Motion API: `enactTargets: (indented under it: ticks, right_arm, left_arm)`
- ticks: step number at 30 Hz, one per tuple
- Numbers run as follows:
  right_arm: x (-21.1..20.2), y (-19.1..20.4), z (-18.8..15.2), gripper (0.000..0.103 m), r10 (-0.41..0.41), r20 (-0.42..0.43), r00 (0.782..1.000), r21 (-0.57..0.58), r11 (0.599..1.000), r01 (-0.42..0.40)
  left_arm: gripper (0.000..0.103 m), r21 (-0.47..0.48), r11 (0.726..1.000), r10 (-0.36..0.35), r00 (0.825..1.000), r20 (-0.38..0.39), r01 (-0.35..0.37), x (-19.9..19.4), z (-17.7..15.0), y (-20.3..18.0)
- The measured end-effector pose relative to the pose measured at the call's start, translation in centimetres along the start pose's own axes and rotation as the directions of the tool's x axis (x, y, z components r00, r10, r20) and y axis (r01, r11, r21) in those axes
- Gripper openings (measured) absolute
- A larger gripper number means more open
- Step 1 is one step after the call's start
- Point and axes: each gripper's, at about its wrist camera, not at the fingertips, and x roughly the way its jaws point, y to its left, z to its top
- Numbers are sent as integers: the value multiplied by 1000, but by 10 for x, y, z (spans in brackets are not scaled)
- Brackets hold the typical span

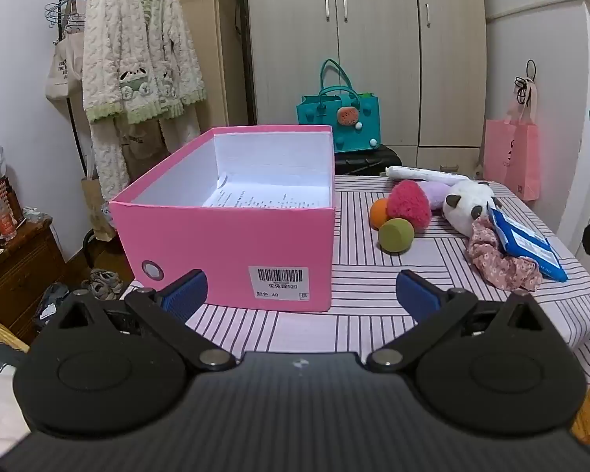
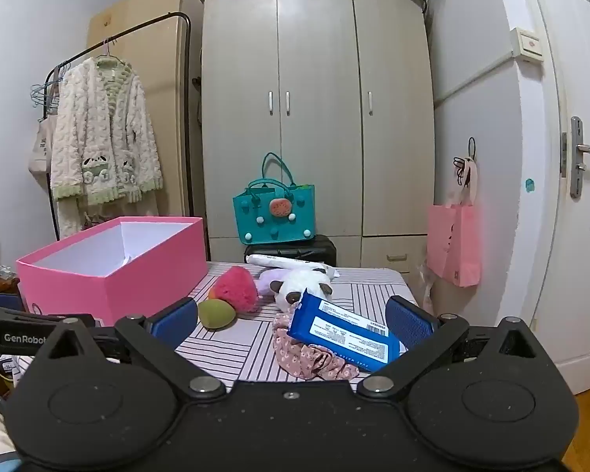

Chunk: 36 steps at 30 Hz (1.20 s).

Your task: Organize soft objects

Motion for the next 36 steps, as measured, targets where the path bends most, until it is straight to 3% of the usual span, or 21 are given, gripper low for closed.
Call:
enactTargets:
  ticks: [36]
  right_arm:
    - [-11,3,-3,103,68,10,998,-21,997,-68]
  left_arm:
    - [103,-13,998,-60,997,45,61,-2,-11,1]
